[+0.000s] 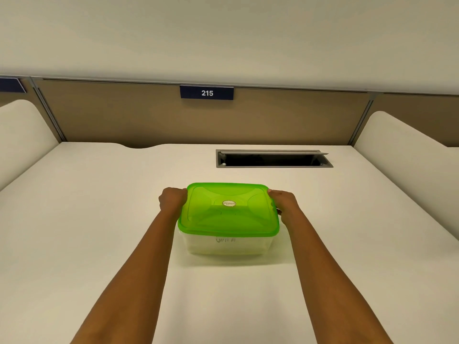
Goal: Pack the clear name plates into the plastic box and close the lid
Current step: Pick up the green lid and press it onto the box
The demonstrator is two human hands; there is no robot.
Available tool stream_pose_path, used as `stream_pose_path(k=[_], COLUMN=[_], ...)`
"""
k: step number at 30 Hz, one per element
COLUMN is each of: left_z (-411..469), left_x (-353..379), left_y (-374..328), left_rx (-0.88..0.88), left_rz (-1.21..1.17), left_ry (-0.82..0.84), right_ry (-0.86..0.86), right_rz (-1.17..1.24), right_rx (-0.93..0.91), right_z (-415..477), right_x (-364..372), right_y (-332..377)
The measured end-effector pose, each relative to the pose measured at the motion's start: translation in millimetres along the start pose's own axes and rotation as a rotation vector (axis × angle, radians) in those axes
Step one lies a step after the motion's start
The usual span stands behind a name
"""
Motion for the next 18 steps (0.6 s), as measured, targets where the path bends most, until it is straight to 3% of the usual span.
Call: stream_pose_path(k=[6,11,18], left_z=[-11,-25,-42], left_x=[-8,-8,-3], left_y=[31,60,83], left_rx=[-0.017,-0.092,-0.159], left_rz=[-0.075,-0.326,-0.488], left_ry=[0.049,0.224,0.359], right_ry=[-0.004,-0.016,-0.063], right_rz=[0.083,0.186,0.424], right_rx=[0.034,0.091,0.123], right_z=[-32,-69,-108], right_x=[-9,-16,-14], right_y=[-13,-26,-38])
Point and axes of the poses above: each hand's wrist, its own z-axis towards the middle knuckle, its own x-axis out of the palm, y = z × x, the point moved 8 cm from there along z, towards the middle knuckle, and after that the axes turned 14 degrees about -x, right-handed, at the moved point
